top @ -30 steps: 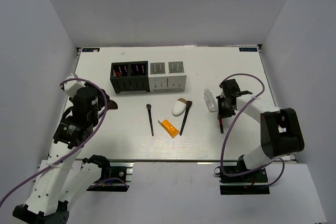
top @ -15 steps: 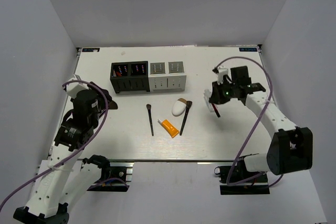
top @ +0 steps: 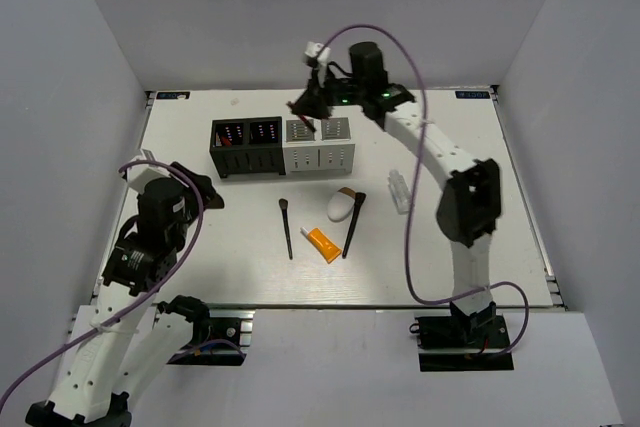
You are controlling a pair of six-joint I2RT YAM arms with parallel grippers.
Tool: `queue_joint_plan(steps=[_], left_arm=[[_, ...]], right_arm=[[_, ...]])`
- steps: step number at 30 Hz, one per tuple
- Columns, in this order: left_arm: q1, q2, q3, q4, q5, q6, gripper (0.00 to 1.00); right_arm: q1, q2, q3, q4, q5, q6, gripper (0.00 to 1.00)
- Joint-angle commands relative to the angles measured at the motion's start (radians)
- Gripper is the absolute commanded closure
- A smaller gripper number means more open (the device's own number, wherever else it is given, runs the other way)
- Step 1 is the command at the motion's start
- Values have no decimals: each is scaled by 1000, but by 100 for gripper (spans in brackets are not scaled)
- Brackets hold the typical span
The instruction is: Organize the makeup
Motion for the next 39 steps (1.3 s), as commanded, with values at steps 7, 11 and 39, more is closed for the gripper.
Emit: queue_joint_plan(steps=[7,11,39], left_arm=[[4,-50,-16,-34,9,-72,33],[4,-44,2,-72,7,-77,33],[4,60,-33,-74,89,-45,28]], right_arm=[[200,312,300,588,65,156,100],[248,411,371,696,172,187,100],[269,493,246,874,355,213,39]])
